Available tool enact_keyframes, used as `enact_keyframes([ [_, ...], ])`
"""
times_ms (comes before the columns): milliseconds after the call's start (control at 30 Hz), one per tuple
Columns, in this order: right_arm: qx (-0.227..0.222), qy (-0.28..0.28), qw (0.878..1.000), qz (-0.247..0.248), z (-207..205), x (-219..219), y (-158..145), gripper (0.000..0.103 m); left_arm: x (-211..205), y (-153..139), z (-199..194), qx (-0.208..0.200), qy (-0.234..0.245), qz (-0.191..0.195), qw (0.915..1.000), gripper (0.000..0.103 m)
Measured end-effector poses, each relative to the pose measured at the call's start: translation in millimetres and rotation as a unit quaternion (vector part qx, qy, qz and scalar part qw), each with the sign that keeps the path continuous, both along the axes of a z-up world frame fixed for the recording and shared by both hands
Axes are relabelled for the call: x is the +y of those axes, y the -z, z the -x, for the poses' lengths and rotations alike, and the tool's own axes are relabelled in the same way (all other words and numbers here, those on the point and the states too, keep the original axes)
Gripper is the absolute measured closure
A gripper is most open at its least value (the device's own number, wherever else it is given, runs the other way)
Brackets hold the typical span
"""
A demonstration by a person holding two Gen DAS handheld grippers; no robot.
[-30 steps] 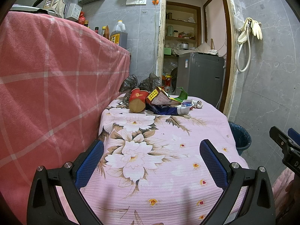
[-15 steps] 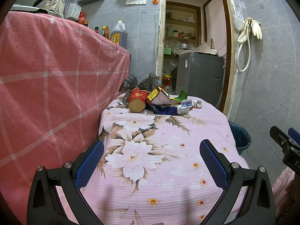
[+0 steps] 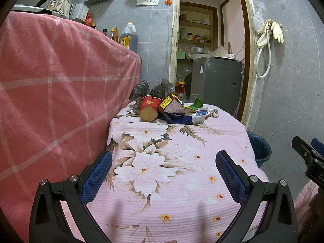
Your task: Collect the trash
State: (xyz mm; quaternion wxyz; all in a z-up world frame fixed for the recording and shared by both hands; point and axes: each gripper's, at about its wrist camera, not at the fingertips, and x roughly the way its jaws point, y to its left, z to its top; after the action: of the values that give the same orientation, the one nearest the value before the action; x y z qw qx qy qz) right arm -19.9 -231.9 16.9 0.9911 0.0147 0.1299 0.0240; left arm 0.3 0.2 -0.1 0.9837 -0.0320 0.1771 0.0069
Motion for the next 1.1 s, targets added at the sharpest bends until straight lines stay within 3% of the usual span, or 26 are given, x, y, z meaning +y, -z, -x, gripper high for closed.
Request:
enact_keyframes([
  [667,0.005,-0.007,1.0,0.002,-7,1,-4,0.0,2,-3,-10,-0.002,-0.006,-0.003,1.0,0.003],
  [1100,0.014,-0.049,0.999,0.012,-72,11,-36,0.0,26,-37,-87,0.005,-0.032,0.012,0.9994,0.003],
])
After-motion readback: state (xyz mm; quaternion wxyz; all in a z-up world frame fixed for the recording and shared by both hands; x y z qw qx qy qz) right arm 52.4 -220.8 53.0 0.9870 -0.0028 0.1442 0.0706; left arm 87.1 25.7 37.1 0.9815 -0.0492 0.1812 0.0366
